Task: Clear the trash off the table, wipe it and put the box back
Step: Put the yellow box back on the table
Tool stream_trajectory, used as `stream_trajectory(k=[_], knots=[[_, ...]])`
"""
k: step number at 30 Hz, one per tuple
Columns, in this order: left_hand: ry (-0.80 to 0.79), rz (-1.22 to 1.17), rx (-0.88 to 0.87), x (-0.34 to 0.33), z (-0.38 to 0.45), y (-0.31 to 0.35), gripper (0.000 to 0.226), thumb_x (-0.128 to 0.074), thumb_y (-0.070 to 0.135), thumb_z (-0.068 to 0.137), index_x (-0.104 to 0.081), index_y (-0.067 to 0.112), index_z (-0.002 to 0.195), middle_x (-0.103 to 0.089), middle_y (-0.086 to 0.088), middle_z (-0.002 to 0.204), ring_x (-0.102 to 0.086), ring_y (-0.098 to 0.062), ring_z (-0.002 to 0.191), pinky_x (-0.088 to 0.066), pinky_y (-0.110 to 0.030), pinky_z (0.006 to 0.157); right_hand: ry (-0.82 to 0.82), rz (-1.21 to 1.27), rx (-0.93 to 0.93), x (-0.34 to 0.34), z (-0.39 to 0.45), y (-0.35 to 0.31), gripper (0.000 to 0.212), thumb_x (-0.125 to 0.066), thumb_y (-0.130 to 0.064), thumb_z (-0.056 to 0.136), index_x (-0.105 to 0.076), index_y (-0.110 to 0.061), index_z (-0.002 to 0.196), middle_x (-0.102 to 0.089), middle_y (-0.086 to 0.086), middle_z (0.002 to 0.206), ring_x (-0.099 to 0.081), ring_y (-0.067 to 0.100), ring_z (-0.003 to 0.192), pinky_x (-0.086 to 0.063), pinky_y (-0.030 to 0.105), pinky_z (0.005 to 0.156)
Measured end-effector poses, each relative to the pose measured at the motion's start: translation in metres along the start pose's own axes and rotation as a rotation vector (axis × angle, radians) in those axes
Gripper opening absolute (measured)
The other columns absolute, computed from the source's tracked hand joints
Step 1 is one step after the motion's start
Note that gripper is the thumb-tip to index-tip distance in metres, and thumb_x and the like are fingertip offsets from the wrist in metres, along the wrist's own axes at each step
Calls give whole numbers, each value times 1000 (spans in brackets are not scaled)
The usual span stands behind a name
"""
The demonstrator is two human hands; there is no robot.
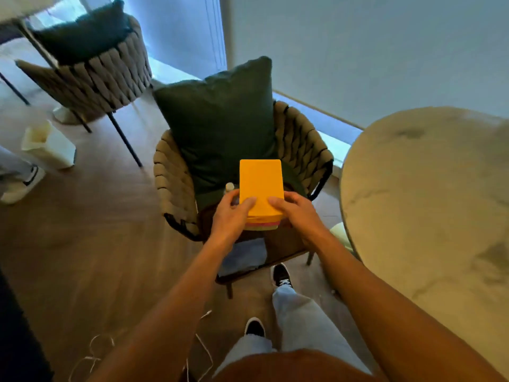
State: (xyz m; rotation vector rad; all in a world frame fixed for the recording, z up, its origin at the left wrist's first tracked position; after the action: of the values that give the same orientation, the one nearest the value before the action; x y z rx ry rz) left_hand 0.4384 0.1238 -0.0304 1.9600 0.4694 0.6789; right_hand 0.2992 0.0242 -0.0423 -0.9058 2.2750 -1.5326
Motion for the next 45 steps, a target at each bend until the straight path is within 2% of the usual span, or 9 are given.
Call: stream_trajectory(k=[7,11,15,21,31,37,39,42,45], knots=[[-257,35,-113,-108,-37,79,49,-56,38,92,-41,26,137,-48,4,122,-53,-18,110,-50,-39,91,248,134,8,124,-64,-20,54,-65,-45,85,-50,-22,131,-56,0,123,-59,20,104,-51,26,71],[-366,57,-152,-181,-55,107,47,-59,39,90,-45,27,133,-53,2,123,-56,-18,108,-51,-39,91,389,207,-5,196,-96,-12,41,-66,-44,84,-54,-26,119,-60,1,119,-61,17,98,-51,30,73],[-450,81,-167,-258,-71,123,51,-61,44,86,-47,28,132,-55,-1,128,-57,-21,108,-50,-37,87,505,264,-23,266,-122,5,40,-66,-41,85,-56,-23,120,-63,-2,105,-62,13,87,-51,30,72],[-554,78,-129,-364,-94,121,47,-58,40,90,-46,27,134,-52,-2,132,-55,-21,108,-44,-30,77,599,278,-69,358,-139,43,40,-67,-43,84,-56,-24,118,-63,1,113,-62,14,91,-50,29,70],[-614,135,-9,-450,-106,93,41,-58,34,92,-50,23,131,-58,-2,124,-58,-13,95,-44,-28,73,618,334,-189,424,-131,112,36,-69,-37,83,-61,-21,114,-67,4,110,-66,16,88,-49,26,62],[-594,154,-41,-458,-103,93,42,-56,36,93,-49,23,133,-58,4,105,-56,3,80,-43,-19,62,618,356,-160,431,-124,125,42,-70,-41,82,-61,-22,117,-68,4,108,-67,17,89,-47,25,61],[-607,167,-63,-456,-103,90,45,-52,42,94,-47,22,134,-56,5,108,-56,1,85,-44,-19,67,642,359,-139,431,-127,127,38,-66,-46,84,-62,-24,115,-67,2,106,-65,14,87,-45,24,62],[-614,165,-80,-446,-101,77,51,-44,52,94,-44,23,137,-53,2,129,-55,-13,109,-46,-34,95,719,436,-105,425,-142,136,23,-52,-44,94,-64,-25,99,-64,0,97,-58,12,84,-44,27,66],[-611,150,-175,-430,-99,67,42,-50,42,94,-46,29,134,-55,1,128,-53,-16,117,-45,-41,103,796,457,-75,413,-162,153,20,-56,-23,95,-64,-20,113,-64,1,100,-58,14,90,-48,32,75]])
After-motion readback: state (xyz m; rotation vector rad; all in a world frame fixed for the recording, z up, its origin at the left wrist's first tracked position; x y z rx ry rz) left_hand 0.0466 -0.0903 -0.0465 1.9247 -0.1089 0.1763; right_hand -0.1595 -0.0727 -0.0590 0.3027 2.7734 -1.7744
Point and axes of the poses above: each hand's wrist, its own z-axis towards the middle knuckle, its own x-axis out of the back of the hand, y = z × x, the point moved 7 cm from there along z, towards the middle knuckle
